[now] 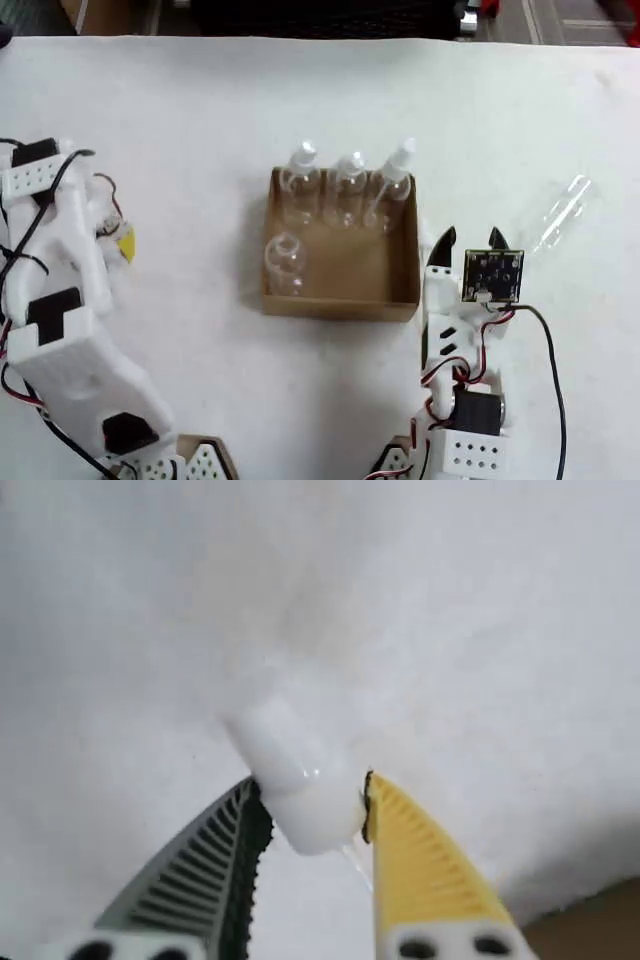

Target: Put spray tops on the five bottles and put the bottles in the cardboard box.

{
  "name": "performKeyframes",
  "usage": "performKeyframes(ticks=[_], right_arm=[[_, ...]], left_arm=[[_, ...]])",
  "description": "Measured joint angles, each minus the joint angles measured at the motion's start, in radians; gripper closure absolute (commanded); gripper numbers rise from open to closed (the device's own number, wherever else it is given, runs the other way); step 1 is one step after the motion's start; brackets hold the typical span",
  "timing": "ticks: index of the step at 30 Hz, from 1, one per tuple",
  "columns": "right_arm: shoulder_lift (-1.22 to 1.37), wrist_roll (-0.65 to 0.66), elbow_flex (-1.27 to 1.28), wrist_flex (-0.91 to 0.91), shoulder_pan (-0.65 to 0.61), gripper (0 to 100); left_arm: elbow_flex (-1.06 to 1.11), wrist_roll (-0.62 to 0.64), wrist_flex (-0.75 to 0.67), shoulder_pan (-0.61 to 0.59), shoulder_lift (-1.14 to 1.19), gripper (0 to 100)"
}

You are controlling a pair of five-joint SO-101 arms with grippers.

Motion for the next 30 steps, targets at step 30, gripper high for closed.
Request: performKeyframes(ticks=[30], right_arm=[[0.0, 0.0, 0.0, 0.0, 0.0, 82.2]], left_arm=[[-0.021, -1.039, -0.117, -0.025, 0.0, 83]])
